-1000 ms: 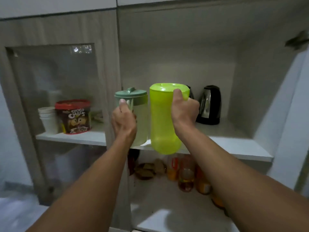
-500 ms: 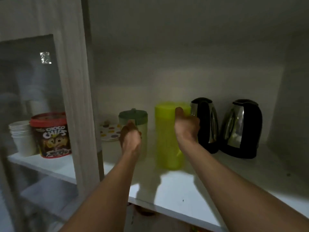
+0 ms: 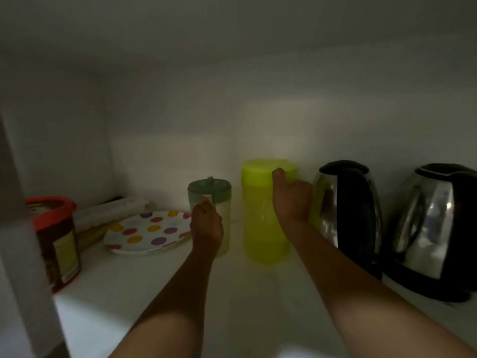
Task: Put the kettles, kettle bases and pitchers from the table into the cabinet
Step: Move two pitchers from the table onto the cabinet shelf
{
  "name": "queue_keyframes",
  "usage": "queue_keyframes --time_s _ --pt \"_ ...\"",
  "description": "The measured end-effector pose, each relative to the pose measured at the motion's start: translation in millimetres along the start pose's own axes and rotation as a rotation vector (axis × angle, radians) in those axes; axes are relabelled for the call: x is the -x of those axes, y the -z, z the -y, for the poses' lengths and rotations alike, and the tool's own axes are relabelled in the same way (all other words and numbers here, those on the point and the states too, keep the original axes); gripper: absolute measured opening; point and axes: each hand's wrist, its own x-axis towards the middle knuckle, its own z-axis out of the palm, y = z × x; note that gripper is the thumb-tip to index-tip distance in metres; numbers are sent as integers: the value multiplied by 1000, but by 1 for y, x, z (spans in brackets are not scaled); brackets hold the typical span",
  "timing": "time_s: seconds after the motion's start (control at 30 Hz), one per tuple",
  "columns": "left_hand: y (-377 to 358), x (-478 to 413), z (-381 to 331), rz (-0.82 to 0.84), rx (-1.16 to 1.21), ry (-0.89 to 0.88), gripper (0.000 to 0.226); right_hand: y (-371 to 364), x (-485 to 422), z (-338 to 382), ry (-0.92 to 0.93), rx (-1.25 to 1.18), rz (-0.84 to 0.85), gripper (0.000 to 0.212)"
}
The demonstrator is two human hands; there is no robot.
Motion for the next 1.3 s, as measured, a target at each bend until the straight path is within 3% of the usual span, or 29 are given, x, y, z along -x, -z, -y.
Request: queue_keyframes --time_s 0.3,0.37,0.53,0.67,0.83,1.03,1.3 --pt "-9 -35 9 58 41 66 44 -20 -12 0 -85 -22 -43 62" --pt "-3 -36 13 82 22 106 53 -20 -8 1 -70 4 -31 61" --pt "10 -27 5 33 -171 176 82 -16 7 5 -116 -16 45 99" --pt "26 1 -10 -113 -171 170 77 -4 26 -9 -108 -39 46 77" --pt "49 53 -40 -122 -181 79 70 31 70 -13 -106 -38 -2 72" --pt "65 133 -75 -89 -242 -27 65 84 134 -8 -57 68 136 61" --pt "134 259 -91 -131 -404 -225 47 156 250 9 163 245 308 50"
